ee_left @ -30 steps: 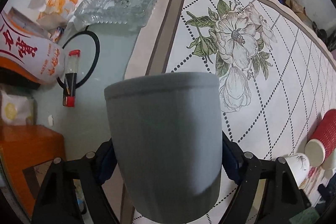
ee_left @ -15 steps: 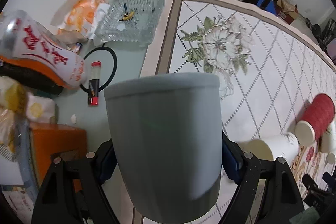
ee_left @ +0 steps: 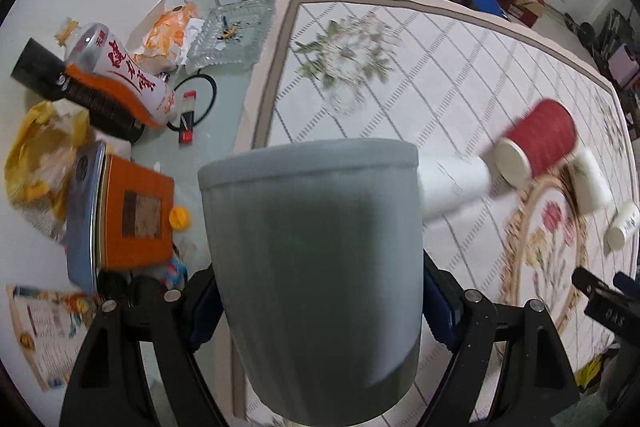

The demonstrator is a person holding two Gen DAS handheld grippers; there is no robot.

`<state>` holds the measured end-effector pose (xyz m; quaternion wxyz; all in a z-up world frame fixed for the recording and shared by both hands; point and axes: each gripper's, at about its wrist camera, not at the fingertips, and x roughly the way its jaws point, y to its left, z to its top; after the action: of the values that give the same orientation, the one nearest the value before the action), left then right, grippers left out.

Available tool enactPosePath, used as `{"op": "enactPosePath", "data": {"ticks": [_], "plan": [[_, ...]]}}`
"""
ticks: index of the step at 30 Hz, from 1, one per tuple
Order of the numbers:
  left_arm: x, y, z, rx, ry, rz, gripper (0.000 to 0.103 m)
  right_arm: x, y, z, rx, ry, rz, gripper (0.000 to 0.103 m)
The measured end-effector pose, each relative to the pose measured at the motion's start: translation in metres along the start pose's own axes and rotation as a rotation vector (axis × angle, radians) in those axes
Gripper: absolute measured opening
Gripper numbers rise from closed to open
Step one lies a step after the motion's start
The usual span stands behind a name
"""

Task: Flip cup upright
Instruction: 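Rotate the held grey cup upright with the left tool toward the right tool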

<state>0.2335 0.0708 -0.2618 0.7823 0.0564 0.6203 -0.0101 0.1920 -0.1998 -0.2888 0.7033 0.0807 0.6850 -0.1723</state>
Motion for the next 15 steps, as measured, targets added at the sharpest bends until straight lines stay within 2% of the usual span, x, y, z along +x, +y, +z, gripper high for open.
{"op": "enactPosePath", "data": {"ticks": [6, 15], "plan": [[-0.010, -0.053, -0.030, 0.004, 0.045, -0.045, 0.081, 0.001, -0.043, -0.010, -0.016, 0.004, 0.011, 0.101], [0.035, -0.151, -0.065, 0.090, 0.157, -0.098, 0.081, 0.036, -0.115, -0.024, 0.038, 0.056, -0.026, 0.101]]}}
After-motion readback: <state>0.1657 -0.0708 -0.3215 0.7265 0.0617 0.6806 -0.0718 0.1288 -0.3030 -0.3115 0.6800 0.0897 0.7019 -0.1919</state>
